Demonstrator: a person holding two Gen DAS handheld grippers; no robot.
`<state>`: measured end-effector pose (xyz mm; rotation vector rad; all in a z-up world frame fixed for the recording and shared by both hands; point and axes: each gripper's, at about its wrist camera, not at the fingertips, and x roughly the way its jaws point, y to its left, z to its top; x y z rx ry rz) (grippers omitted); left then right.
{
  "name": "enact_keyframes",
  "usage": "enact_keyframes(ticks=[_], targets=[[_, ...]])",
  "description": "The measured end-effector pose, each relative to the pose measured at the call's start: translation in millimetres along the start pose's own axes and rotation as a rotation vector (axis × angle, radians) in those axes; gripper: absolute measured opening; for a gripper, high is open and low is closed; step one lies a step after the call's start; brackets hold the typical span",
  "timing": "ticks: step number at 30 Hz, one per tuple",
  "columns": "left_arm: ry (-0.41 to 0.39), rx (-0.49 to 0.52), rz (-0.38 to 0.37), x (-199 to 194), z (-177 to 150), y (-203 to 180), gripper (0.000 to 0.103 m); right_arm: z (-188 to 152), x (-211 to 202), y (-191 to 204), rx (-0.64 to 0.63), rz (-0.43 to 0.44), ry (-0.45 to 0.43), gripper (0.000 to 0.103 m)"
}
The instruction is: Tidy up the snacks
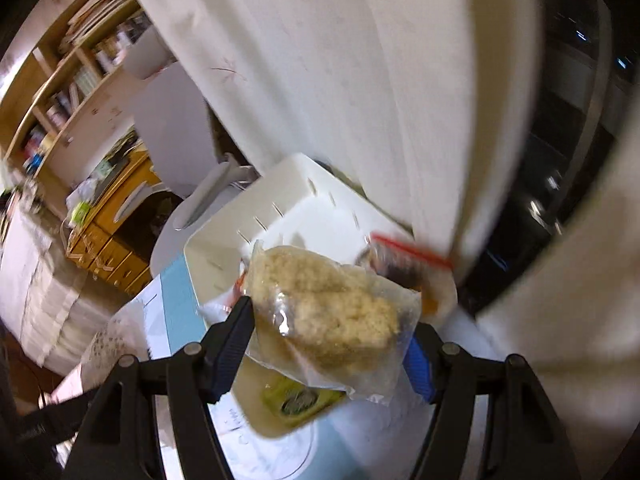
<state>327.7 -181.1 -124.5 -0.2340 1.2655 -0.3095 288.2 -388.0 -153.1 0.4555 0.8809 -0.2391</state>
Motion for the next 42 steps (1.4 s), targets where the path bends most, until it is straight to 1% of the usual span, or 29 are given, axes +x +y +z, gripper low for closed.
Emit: enact_keyframes(ticks=[2, 6, 10, 14, 15, 16, 19, 22, 28, 31, 35, 38, 40, 42], targets=[[-0.008, -0.009, 0.003, 10.1, 11.0, -14.9, 0.074, 13.5, 8.2, -3.5, -0.050, 0.032, -0.004, 0.068], [-0.026, -0.024, 0.017, 25.3, 33.0, -29.8, 0.074, 33.5, 21.3, -7.2, -0.116, 0.075, 0.002, 0.069], [-0.051, -0.032, 0.030, 38.7, 54.8, -34.9, 0.075, 45.7, 30.1, -9.0, -0.172, 0.091, -0.006, 0.069], [-0.056, -0.049, 0.032, 54.8, 75.8, -35.7, 0.076, 53.4, 34.7, -3.1, -0.253, 0.147, -0.036, 0.069], [-0.056, -0.054, 0.030, 58.4, 80.2, -36.4, 0.078, 54.4, 36.8, -1.8, -0.268, 0.157, -0.034, 0.069], [-0.059, -0.060, 0.032, 61.4, 83.9, -36.8, 0.081, 55.2, 38.9, -1.1, -0.279, 0.168, -0.031, 0.069], [-0.054, -0.074, 0.026, 66.4, 89.0, -36.0, 0.084, 56.5, 43.6, -3.6, -0.276, 0.178, -0.015, 0.069], [-0.064, -0.087, -0.003, 63.7, 88.8, -35.0, 0.087, 55.6, 48.3, -7.8, -0.258, 0.180, 0.023, 0.069], [-0.092, -0.045, 0.019, 44.1, 69.8, -30.9, 0.087, 50.0, 45.8, -14.3, -0.223, 0.154, 0.055, 0.071], [-0.097, -0.050, 0.004, 30.7, 53.4, -22.0, 0.087, 45.7, 38.2, -14.4, -0.197, 0.140, 0.065, 0.074], [-0.111, -0.049, -0.023, 7.7, 19.9, -4.4, 0.087, 33.7, 22.6, -12.4, -0.170, 0.119, 0.075, 0.077], [-0.129, -0.026, -0.036, -10.5, -7.1, 7.3, 0.087, 17.5, 8.6, -11.2, -0.149, 0.104, 0.086, 0.079], [-0.145, -0.017, -0.039, -24.8, -28.0, 18.6, 0.087, 1.3, -0.2, -9.1, -0.140, 0.092, 0.105, 0.080], [-0.143, -0.014, -0.049, -37.5, -49.5, 31.9, 0.087, -19.8, -9.1, -6.2, -0.121, 0.079, 0.132, 0.080]])
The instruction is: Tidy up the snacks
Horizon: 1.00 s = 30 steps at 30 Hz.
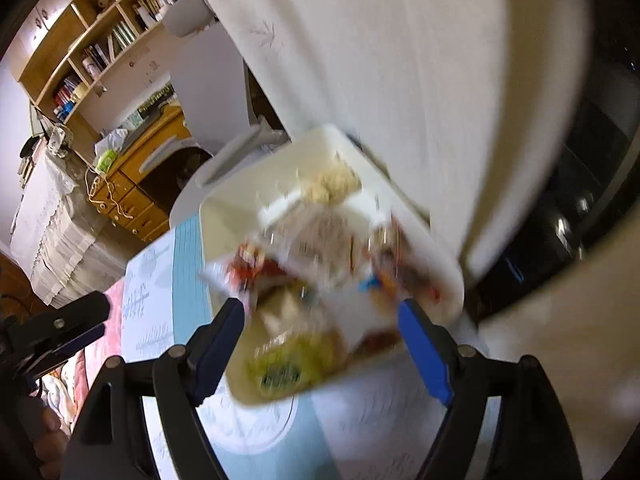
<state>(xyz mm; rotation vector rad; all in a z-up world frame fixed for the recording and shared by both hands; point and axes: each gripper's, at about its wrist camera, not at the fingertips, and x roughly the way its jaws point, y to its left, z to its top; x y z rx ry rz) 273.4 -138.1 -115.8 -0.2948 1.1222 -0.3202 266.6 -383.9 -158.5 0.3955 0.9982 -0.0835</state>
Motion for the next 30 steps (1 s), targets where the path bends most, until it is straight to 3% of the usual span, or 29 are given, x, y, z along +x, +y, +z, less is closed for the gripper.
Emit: enact_keyframes(ticks=[8, 16, 24, 30], targets=[[0.032, 0.018, 0.025, -52.8, -72.2, 63.3, 0.087, -86.8, -22.0, 33.7, 0.035, 0.001, 0.098, 0.086], [0.044, -0.025, 0.101, -88.2, -128.0, 110.1, 0.087, -151.5, -32.0, 55.9, -0.077, -0.052, 0.202, 0.088], [-0.037, 0.021, 0.171, -125.7, -149.8, 84.5, 0.087, -164.2, -72.9, 66.7, -0.216, -0.003, 0.240, 0.090], [-0.098, 0.036, 0.234, -143.9, -160.7, 52.7, 0.087, -157.0, -107.8, 77.5, -0.262, 0.060, 0.208, 0.090]])
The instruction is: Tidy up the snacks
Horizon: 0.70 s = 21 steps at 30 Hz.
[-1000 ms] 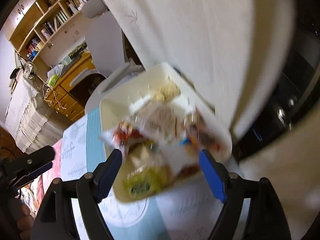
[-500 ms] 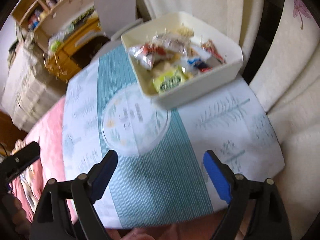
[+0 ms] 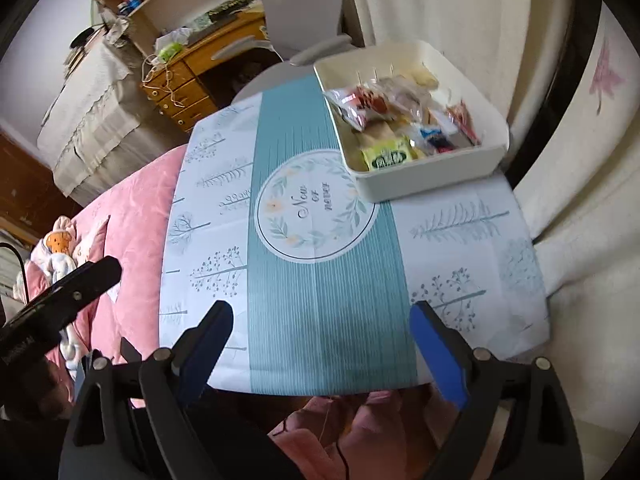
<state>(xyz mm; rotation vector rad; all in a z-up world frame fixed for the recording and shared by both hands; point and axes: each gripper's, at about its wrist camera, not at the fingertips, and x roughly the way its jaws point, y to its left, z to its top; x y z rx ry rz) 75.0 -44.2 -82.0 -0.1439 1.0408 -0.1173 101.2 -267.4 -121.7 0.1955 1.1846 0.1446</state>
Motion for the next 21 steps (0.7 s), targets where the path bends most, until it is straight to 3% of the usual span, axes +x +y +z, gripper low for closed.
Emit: enact_keyframes(ticks=[5, 8, 13, 17, 21], targets=[[-0.018, -0.022, 0.027, -15.6, -4.9, -14.2, 0.087, -5.4, -34.5, 8.7, -0.074, -0.011, -0.062, 0.091], [-0.054, -0.025, 0.057, -27.5, -11.6, -20.8, 0.095, -13.7, -50.2, 10.3, -0.100, -0.035, -0.108, 0.100], [-0.080, -0.032, 0.094, -38.5, -12.9, -29.4, 0.102, -21.7, -55.8, 16.4, -0.175, -0.040, -0.080, 0.103], [-0.105, -0.018, 0.123, -45.0, -13.7, -39.0, 0.102, -19.1, -70.9, 10.6, -0.166, -0.032, -0.154, 0.103], [-0.131, 0.006, 0.158, -49.8, -15.8, -49.6, 0.102, -18.7, -74.8, 0.2, -0.133, -0.022, -0.171, 0.103]])
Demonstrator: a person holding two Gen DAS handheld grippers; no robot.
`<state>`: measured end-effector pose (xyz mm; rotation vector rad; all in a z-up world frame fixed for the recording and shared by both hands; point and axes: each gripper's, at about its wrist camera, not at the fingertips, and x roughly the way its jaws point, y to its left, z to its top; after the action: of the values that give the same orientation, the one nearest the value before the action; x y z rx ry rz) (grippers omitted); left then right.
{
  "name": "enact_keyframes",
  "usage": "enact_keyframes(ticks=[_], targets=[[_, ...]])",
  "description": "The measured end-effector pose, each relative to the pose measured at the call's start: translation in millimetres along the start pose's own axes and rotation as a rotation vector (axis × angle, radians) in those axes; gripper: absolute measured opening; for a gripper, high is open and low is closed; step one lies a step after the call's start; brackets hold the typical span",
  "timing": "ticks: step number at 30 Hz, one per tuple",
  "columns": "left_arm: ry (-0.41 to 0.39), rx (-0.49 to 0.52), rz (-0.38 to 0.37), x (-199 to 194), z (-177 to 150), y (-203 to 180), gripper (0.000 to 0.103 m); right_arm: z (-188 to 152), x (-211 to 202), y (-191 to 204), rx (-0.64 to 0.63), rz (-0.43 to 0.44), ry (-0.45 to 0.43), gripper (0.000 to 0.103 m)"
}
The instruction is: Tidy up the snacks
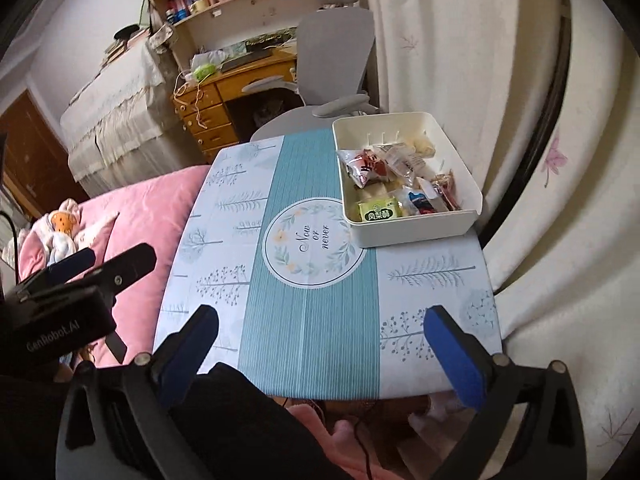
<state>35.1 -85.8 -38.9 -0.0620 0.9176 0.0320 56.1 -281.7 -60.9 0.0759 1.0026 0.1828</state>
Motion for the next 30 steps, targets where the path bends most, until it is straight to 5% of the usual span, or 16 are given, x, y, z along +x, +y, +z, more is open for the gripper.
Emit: enact_keyframes(ticks=[15, 30], targets=[[-0.033, 0.045, 0.084, -2.6, -11.0, -25.5, 0.102, -8.7, 6.7, -33.9, 0.123, 0.004, -0.008, 0.103], [-0.027, -0.001, 0.101, -2.7, -13.7, -36.5, 0.102, -1.9, 7.9, -34.8, 0.027, 0.018, 0.002, 0.103]])
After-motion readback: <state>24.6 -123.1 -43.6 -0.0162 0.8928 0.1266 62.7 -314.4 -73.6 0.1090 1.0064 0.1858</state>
